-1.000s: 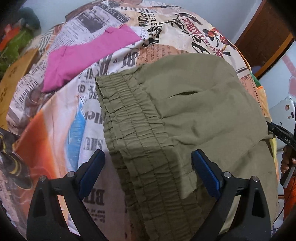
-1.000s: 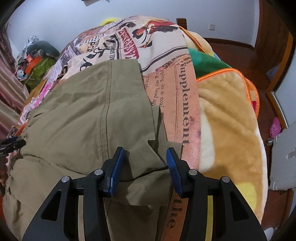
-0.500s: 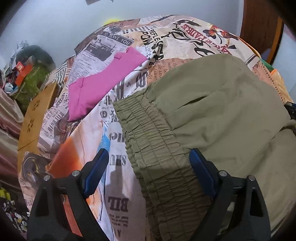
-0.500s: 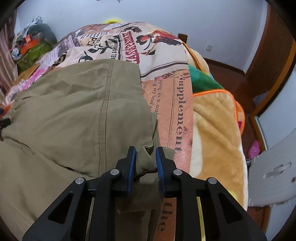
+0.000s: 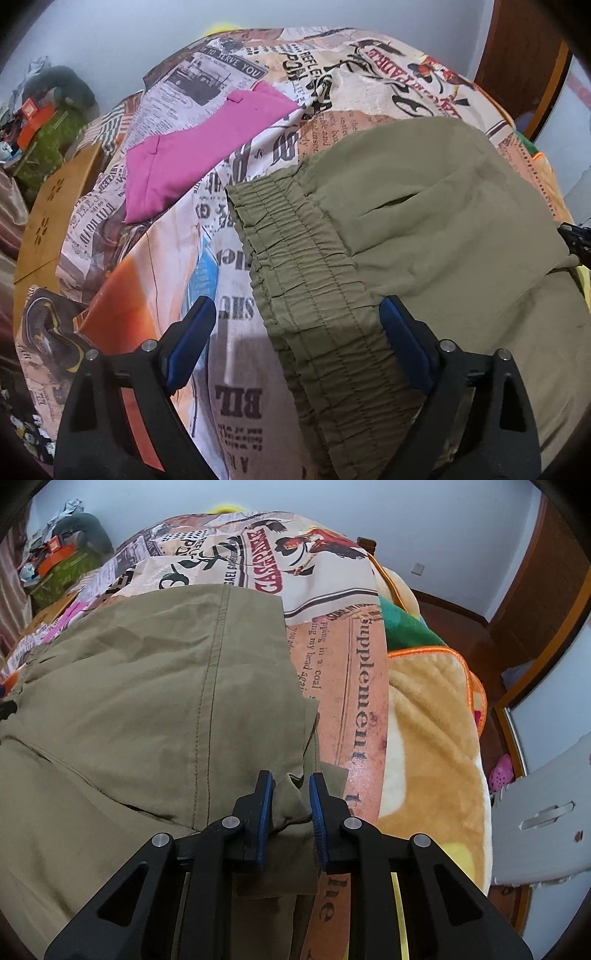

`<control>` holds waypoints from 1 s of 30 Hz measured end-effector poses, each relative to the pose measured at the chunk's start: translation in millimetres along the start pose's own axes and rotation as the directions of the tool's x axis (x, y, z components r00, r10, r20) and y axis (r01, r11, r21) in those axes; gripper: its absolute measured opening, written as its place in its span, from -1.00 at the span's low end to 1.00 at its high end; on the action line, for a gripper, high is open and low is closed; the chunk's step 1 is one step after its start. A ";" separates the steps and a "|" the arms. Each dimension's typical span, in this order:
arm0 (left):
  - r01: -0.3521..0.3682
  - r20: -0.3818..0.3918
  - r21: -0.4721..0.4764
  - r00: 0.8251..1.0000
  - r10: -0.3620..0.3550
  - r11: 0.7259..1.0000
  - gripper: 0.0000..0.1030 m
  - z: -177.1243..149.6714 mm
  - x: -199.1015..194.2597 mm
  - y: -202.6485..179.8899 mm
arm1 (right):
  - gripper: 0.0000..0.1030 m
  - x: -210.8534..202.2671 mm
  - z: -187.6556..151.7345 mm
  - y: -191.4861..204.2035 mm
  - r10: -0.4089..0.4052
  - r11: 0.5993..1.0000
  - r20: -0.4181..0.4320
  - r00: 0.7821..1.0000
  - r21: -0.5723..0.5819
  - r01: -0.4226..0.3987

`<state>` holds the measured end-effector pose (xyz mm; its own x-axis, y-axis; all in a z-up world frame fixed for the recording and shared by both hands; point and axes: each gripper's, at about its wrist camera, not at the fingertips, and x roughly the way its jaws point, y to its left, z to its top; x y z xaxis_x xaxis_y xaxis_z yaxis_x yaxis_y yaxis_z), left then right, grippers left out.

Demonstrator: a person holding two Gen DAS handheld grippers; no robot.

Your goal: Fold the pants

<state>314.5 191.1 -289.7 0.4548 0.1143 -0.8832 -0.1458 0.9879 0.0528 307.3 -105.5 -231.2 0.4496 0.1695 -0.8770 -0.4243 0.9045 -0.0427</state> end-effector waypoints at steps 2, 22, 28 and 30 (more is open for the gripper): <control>-0.001 0.008 0.004 1.000 0.001 1.000 0.79 -0.9 -6.7 1.8 | -0.62 -7.1 1.8 1.1 -0.001 1.000 -0.003 1.000 -0.006 0.001; 0.028 0.068 -0.158 0.998 -0.017 0.987 0.79 42.9 -28.0 55.7 | 0.26 -42.3 72.6 6.4 0.021 0.999 0.171 0.985 -0.035 -0.015; 0.052 0.044 -0.183 0.998 -0.044 0.982 0.79 58.3 -3.7 60.8 | 0.26 -18.9 98.7 5.7 0.035 0.999 0.157 0.987 -0.042 -0.029; 0.042 0.024 -0.187 0.999 -0.038 0.981 0.78 63.3 9.1 61.3 | 0.26 -6.3 108.2 4.9 0.050 0.998 0.149 0.988 -0.036 -0.045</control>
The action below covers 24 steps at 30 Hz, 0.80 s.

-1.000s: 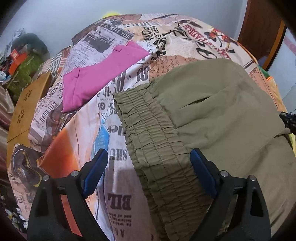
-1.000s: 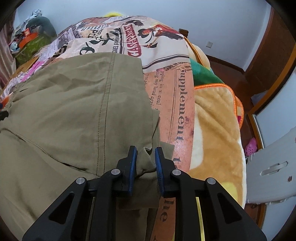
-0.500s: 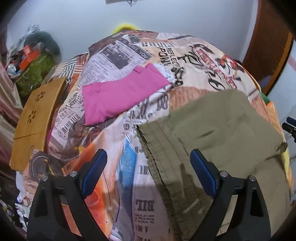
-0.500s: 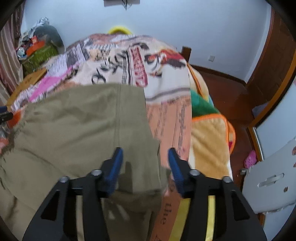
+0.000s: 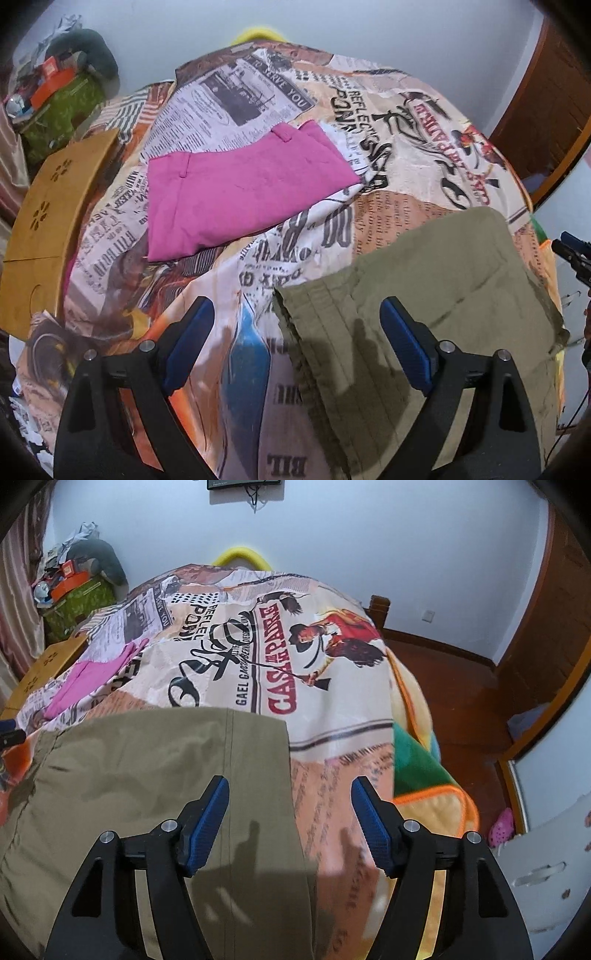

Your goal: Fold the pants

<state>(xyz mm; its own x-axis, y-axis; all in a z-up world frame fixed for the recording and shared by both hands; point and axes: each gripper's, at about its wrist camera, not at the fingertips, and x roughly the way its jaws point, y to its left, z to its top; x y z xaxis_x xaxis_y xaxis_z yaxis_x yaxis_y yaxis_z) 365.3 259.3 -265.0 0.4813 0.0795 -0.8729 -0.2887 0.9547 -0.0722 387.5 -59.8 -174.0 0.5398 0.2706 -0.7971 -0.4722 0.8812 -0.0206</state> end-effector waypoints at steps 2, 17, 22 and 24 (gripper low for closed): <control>-0.008 -0.026 -0.009 1.000 0.008 1.000 0.77 3.3 12.4 0.7 | 0.26 13.6 6.0 -2.9 0.012 1.000 -0.009 1.000 0.011 -0.012; 0.033 -0.100 -0.037 0.994 -0.036 0.999 0.68 9.3 64.4 0.5 | 0.24 116.5 31.4 -1.3 0.056 0.997 -0.161 0.985 0.056 -0.048; 0.071 -0.105 -0.071 0.991 -0.078 0.995 0.28 8.3 70.6 -0.3 | -0.42 117.1 30.2 1.7 0.136 0.988 -0.150 0.979 0.088 -0.124; 0.062 -0.093 -0.068 0.993 -0.068 0.996 0.22 7.9 68.8 -2.3 | -0.50 115.1 30.4 5.9 0.133 0.990 -0.157 0.979 0.077 -0.122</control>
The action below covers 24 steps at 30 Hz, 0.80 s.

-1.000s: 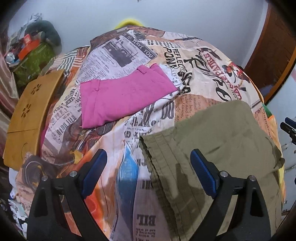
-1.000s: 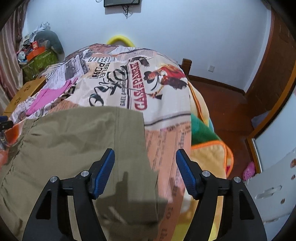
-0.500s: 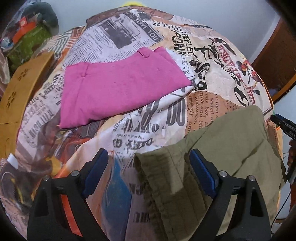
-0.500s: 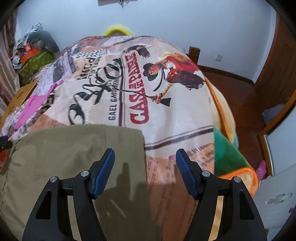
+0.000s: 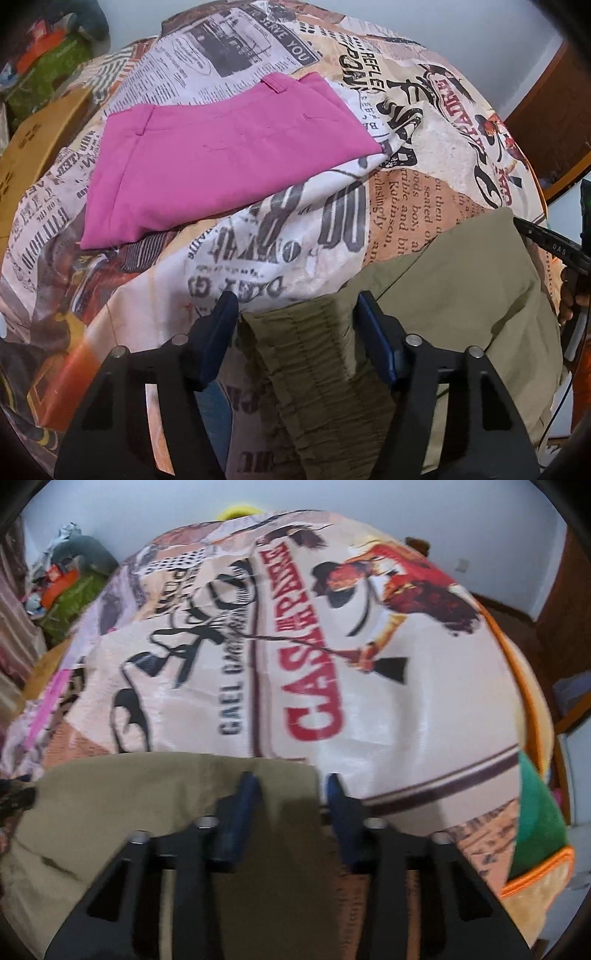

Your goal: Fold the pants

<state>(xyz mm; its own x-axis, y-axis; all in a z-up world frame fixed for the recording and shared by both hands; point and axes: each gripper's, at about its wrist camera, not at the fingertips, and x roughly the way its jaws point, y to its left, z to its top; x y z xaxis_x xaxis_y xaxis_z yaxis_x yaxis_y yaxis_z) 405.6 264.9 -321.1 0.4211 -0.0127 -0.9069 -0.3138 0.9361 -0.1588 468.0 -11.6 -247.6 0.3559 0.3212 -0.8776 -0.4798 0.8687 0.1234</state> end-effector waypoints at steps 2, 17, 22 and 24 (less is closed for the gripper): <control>-0.017 0.018 0.021 1.000 0.016 1.000 0.16 -2.4 -2.5 -4.0 | -0.67 -1.2 -2.0 6.9 -0.039 0.998 0.003 0.999 -0.041 0.039; -0.094 0.155 0.081 0.985 0.080 0.992 0.00 17.2 -53.9 -12.4 | -0.89 -56.0 27.6 25.6 -0.075 0.992 0.166 0.983 -0.090 0.091; -0.097 0.250 0.066 0.965 0.077 0.993 -0.02 40.4 -96.1 -16.6 | -0.90 -99.0 52.6 36.3 -0.070 0.994 0.286 0.956 -0.057 0.090; -0.099 0.297 0.070 0.952 0.074 0.993 -0.02 46.6 -116.9 -19.5 | -0.90 -123.6 60.1 40.2 -0.074 0.994 0.346 0.935 -0.046 0.095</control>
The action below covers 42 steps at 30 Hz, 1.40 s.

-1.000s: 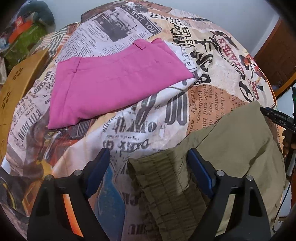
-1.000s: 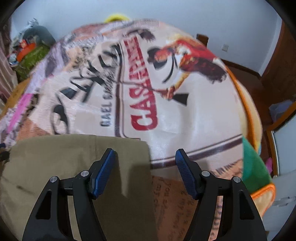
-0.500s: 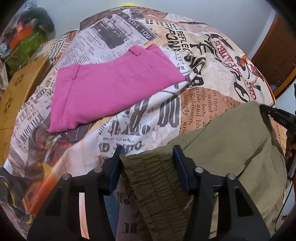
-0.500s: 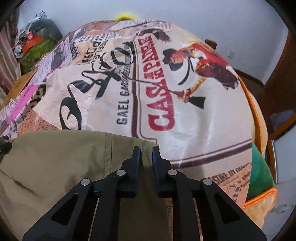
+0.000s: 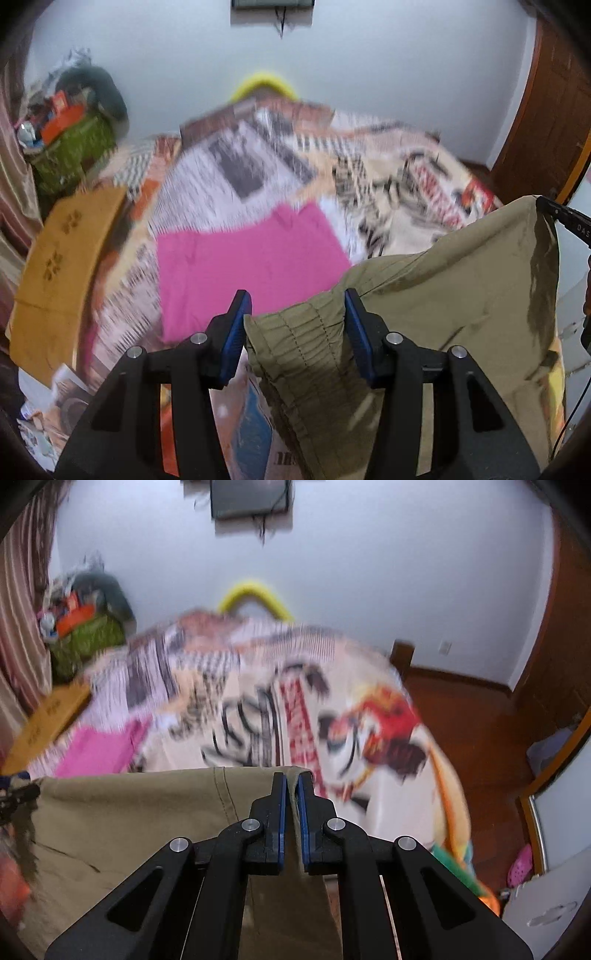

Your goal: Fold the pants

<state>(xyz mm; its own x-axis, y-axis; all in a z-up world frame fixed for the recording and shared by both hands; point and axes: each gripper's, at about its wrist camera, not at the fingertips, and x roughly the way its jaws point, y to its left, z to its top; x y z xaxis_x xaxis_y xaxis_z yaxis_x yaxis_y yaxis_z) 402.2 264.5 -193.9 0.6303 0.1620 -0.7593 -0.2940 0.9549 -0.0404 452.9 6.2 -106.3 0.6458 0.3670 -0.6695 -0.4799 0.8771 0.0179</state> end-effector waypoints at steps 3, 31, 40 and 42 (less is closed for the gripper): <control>-0.002 0.063 0.009 0.998 0.002 1.000 -0.02 11.9 -25.5 -0.5 | -0.90 -21.6 12.3 1.7 0.004 1.000 0.054 0.999 0.008 -0.004; 0.031 -0.024 0.013 0.999 -0.030 0.999 -0.04 -89.4 -93.6 -9.7 | -0.90 -134.9 -97.6 18.9 0.068 0.998 -0.013 0.998 -0.018 -0.068; 0.012 -0.070 0.067 0.997 -0.008 0.998 -0.03 -134.7 -98.4 -18.6 | -0.90 -139.6 -155.5 24.5 0.083 0.997 -0.105 0.991 0.008 -0.082; 0.023 -0.085 0.060 0.996 -0.018 0.998 -0.03 -143.0 -98.1 -17.5 | -0.90 -139.0 -171.0 24.0 0.082 0.996 -0.128 0.988 0.025 -0.080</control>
<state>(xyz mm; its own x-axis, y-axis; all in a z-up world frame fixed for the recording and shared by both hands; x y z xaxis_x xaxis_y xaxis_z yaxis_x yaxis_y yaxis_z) 242.7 196.3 -211.6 0.5720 0.1233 -0.8109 -0.2363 0.9715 -0.0189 250.1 -76.7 -139.8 0.5227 0.3954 -0.7553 -0.5147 0.8526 0.0902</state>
